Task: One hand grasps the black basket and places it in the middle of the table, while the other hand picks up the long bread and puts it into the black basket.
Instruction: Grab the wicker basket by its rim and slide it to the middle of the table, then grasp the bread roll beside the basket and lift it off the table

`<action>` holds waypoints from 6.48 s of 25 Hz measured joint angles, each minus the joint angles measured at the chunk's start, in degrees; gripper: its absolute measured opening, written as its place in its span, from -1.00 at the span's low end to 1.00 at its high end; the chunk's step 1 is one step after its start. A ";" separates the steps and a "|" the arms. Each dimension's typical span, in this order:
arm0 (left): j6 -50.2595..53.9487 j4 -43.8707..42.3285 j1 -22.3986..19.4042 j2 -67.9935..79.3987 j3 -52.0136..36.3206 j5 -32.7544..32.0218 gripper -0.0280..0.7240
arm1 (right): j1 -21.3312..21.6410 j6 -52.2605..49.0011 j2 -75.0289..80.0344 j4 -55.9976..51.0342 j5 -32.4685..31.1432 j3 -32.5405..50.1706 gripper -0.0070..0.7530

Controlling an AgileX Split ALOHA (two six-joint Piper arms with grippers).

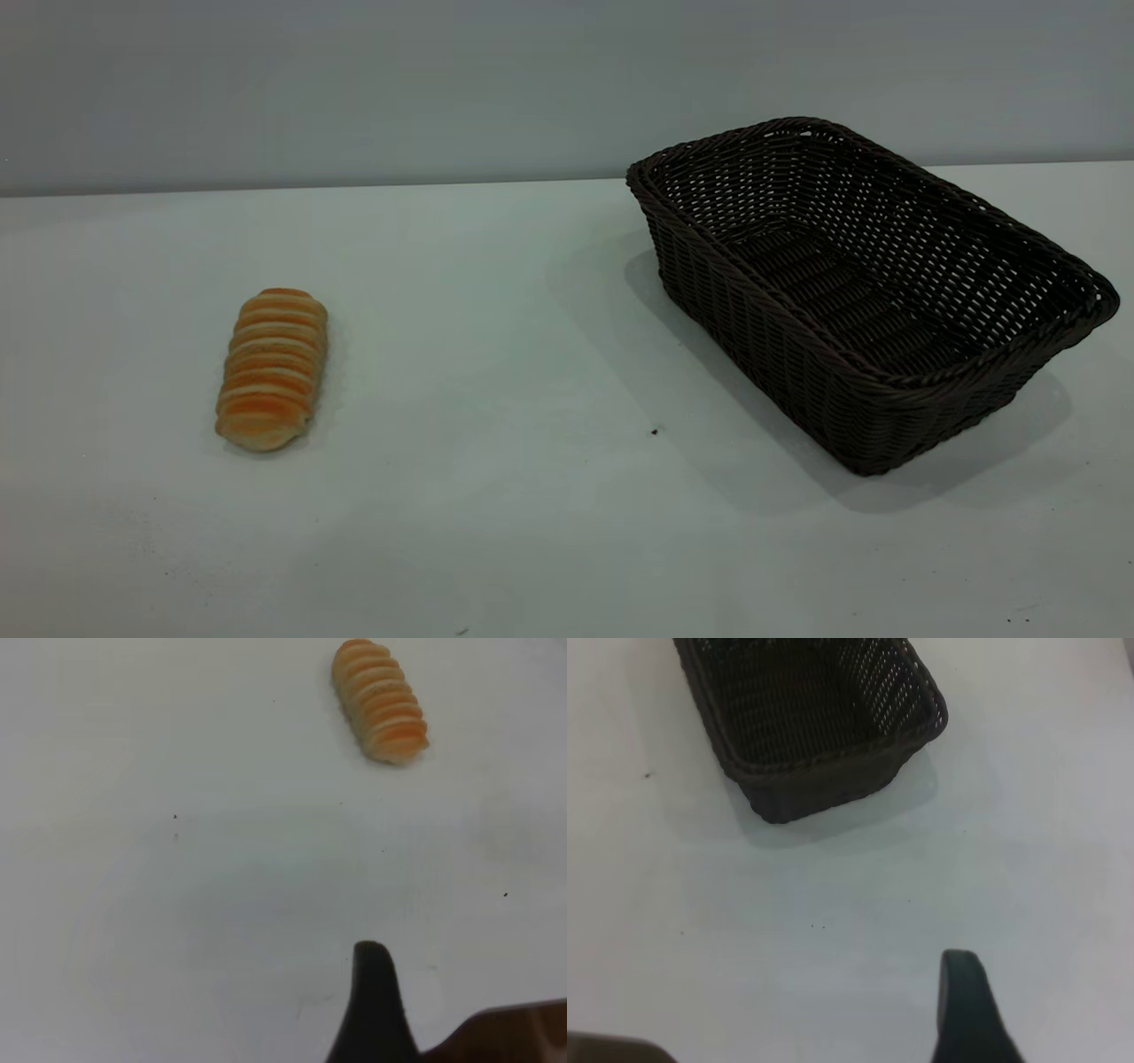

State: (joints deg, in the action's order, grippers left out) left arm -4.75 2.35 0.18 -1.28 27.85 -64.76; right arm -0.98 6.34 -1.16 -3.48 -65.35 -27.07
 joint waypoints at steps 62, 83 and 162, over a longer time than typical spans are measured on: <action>-6.06 4.28 0.00 56.56 19.49 25.23 0.65 | 0.00 1.79 84.52 -34.76 36.79 -11.61 0.51; -6.52 4.28 0.00 57.01 19.49 26.46 0.65 | 0.11 -0.15 119.34 -64.57 48.79 -23.26 -0.09; -12.24 12.87 11.41 111.22 48.92 43.91 -0.68 | -9.30 9.19 31.59 -3.71 -4.25 -4.34 0.32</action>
State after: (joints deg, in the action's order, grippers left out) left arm -16.99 15.22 11.59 109.94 76.77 -20.85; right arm -10.28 15.53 30.43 -7.19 -69.60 -31.40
